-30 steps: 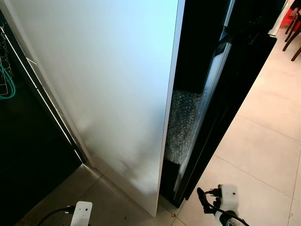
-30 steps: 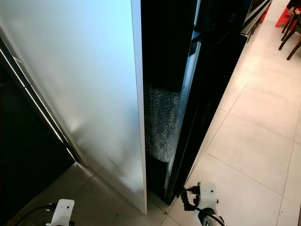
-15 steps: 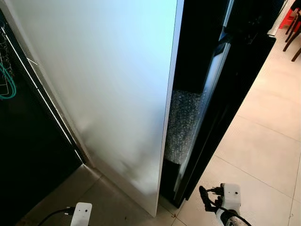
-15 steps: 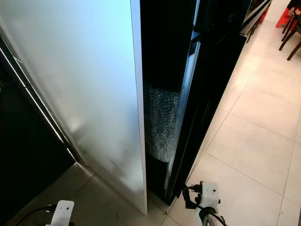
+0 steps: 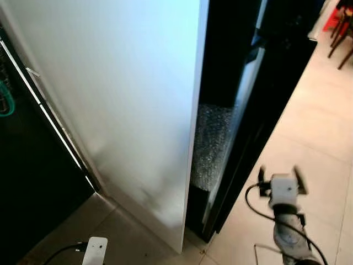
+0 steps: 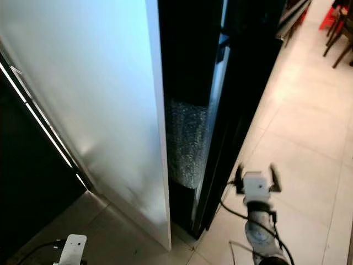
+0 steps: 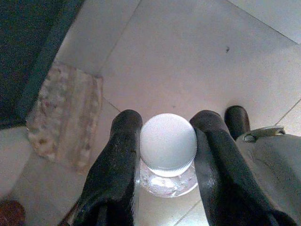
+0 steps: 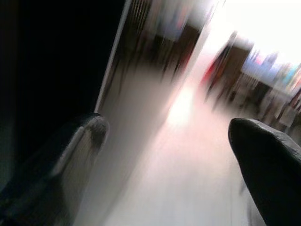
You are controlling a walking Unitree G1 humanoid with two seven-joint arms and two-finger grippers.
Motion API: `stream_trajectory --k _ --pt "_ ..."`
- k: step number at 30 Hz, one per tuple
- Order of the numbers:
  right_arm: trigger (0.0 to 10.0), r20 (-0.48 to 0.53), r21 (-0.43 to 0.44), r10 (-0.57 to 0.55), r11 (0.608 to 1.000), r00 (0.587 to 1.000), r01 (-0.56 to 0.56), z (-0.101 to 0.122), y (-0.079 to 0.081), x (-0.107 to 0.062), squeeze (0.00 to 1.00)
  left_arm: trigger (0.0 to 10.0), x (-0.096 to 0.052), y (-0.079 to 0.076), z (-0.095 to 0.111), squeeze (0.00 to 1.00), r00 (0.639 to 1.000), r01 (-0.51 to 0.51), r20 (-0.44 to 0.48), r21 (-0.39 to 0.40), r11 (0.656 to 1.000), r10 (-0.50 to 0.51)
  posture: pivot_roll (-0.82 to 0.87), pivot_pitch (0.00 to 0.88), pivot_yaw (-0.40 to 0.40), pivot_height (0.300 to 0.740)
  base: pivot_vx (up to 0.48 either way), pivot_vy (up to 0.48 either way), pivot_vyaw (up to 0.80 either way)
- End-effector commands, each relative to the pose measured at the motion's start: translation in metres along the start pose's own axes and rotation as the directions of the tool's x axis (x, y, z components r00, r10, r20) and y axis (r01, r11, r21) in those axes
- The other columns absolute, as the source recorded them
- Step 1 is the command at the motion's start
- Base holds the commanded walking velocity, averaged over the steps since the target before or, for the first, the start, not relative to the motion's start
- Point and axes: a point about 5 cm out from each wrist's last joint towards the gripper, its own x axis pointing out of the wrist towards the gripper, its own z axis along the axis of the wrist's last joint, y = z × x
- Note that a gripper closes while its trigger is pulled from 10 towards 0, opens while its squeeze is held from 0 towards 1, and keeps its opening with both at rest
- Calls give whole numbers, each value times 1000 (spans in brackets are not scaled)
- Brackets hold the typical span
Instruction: Restocking fridge
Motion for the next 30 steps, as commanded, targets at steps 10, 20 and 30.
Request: stream_trajectory --k 10,20,30 --pt "10000 -62 -7 -67 998 996 67 -4 -4 5 0 10000 0 3 -7 0 1000 -6 -19 13 1000 6 59 6 -13 740 0 0 0" --pt "10000 -365 132 133 987 922 -90 -43 21 -28 0 10000 -1 2 -7 0 1000 -7 -20 10 1000 7 61 0 -21 740 0 0 0" --pt "10000 -451 341 445 887 774 -311 -60 40 -53 0 10000 -1 2 -10 0 1000 -2 -25 17 1000 3 51 0 -16 740 0 0 0"
